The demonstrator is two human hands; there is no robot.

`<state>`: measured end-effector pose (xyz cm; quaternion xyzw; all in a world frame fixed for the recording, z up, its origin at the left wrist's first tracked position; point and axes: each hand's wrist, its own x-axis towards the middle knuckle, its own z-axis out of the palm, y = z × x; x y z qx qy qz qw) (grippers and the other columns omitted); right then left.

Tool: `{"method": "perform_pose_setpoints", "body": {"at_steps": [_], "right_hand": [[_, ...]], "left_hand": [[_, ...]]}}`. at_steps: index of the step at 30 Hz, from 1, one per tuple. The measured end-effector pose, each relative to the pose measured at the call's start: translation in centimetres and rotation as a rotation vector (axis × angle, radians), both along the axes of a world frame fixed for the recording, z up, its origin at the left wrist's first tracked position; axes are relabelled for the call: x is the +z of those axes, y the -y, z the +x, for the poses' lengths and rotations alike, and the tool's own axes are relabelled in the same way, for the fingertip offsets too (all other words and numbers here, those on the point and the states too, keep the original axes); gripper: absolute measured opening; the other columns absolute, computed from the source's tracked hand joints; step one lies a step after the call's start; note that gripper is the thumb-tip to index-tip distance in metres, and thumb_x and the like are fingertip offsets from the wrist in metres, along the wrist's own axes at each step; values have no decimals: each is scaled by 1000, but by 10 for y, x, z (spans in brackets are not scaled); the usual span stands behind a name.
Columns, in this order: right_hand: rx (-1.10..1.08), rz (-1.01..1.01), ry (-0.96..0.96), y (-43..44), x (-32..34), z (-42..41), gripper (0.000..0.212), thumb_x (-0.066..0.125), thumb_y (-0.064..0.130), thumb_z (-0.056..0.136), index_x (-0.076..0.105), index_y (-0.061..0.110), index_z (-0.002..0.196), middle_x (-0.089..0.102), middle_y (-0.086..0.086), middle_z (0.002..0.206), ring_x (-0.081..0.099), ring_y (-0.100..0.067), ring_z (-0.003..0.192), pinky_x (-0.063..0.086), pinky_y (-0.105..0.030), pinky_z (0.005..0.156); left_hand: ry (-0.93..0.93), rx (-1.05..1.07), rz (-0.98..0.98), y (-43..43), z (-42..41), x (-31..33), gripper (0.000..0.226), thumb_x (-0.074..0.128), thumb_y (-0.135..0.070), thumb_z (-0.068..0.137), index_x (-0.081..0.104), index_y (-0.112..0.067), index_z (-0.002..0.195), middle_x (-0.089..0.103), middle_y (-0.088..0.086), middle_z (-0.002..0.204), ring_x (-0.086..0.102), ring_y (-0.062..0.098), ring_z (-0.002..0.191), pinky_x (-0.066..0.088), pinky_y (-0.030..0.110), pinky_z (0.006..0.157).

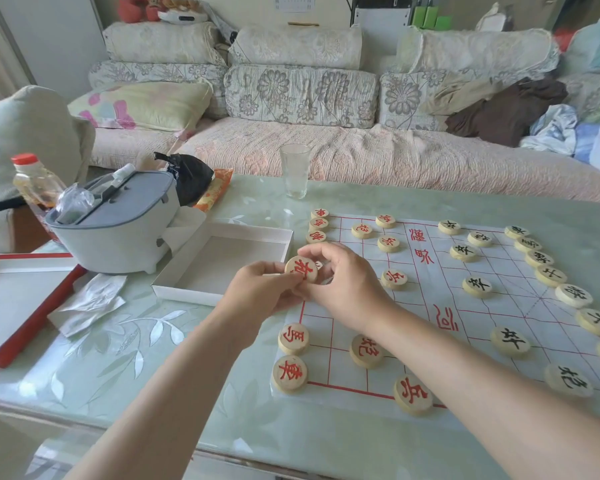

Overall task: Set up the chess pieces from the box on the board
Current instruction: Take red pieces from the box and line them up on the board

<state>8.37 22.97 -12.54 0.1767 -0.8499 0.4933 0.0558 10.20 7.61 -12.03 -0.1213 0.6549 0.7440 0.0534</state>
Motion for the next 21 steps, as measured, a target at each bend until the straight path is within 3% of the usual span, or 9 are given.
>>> {"method": "perform_pose_setpoints", "body": {"at_steps": [4,8,11,14,18,21], "right_hand": [[26,38,5,-3,1,-2,40,87,25,75,68,29,110,60,14,107,59,11,78,44,-5,70],[17,112,9,-7,-1,-3,39,86,30,76,69,26,110,61,16,98,61,7,78,44,-6,67],[-1,205,52,-9,-4,-4,37,86,34,75,67,26,106,67,12,97,62,3,79,43,-5,66],[-2,342,143,-12,-11,-3,34,87,37,72,68,28,98,66,13,90,55,4,69,37,-8,56],[-15,378,184,-12,-17,-1,27,86,39,72,69,29,89,60,15,80,53,2,68,34,-13,55],[-5,380,170,-9,-18,0,25,84,40,73,71,28,90,65,12,87,54,2,70,38,-14,58]], "left_hand": [[-63,26,-321,-2,0,-1,16,67,-21,88,64,-16,103,74,8,85,69,13,64,55,28,64],[-79,21,-481,2,-3,-4,13,66,-30,87,68,-20,95,74,1,79,68,13,63,54,31,63],[-229,-44,-917,7,-3,-10,10,61,-36,89,66,-29,95,68,-9,88,65,16,77,49,25,61],[-430,-151,-1393,14,-1,-21,19,56,-30,92,64,-36,108,58,-11,108,50,18,101,42,27,79],[-408,-217,-1487,25,-3,-31,33,56,-12,90,65,-36,111,54,-10,118,43,15,106,34,24,77],[-367,-194,-1499,31,-4,-30,31,55,-14,90,65,-30,114,54,-9,120,44,16,108,35,25,78]]}}
